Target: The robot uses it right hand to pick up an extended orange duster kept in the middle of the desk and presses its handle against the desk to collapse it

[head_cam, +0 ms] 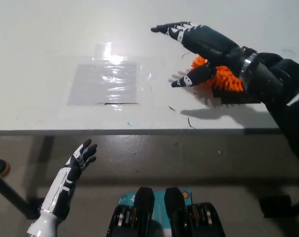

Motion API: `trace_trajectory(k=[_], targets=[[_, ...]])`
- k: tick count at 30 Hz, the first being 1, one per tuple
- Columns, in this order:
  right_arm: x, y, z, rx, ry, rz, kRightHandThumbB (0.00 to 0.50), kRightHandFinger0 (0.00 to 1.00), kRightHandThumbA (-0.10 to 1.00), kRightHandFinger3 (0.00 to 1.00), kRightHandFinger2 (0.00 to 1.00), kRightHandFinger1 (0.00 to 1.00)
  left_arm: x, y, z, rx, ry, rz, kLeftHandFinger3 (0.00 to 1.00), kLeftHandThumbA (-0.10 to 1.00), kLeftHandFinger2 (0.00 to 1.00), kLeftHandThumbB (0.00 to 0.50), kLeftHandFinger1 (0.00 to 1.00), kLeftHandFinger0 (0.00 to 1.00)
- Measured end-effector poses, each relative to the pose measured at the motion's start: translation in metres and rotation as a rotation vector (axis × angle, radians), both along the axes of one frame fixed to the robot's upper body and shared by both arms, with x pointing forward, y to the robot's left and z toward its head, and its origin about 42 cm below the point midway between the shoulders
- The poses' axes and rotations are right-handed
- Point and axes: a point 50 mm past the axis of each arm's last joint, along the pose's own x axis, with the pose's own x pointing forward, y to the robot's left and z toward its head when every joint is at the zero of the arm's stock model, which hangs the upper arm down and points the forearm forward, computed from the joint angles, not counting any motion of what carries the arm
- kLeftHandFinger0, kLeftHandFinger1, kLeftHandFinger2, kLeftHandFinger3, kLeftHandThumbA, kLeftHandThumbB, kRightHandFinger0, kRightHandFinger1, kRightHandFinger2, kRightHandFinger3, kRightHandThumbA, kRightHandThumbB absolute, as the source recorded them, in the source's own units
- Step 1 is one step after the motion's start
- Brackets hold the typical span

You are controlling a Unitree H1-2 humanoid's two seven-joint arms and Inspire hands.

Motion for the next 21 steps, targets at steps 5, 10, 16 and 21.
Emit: trace_trajectory(k=[5,10,16,21], targets=[[-0.040,-0.001,-0.032,0.066,0.022,0.056,0.358,1.00,1.00,1.00,1.00,1.00,0.000,0.000,-0.001,0.000,0.005,0.001,1.00,1.00,1.00,0.200,1.00,1.00],[-0.097,-0.002,-0.085,0.150,0.097,0.110,0.331,1.00,1.00,1.00,1.00,1.00,0.001,0.000,-0.002,0.000,0.007,0.001,1.00,1.00,1.00,0.200,1.00,1.00],[-0.180,-0.002,-0.130,0.318,0.169,0.138,0.152,1.00,1.00,1.00,1.00,1.00,0.005,-0.001,0.001,0.000,-0.002,-0.003,1.00,1.00,1.00,0.164,1.00,1.00],[-0.220,0.000,-0.126,0.495,0.114,0.109,0.127,1.00,1.00,1.00,1.00,1.00,0.014,-0.003,0.008,0.000,-0.023,-0.010,1.00,1.00,1.00,0.172,1.00,1.00]])
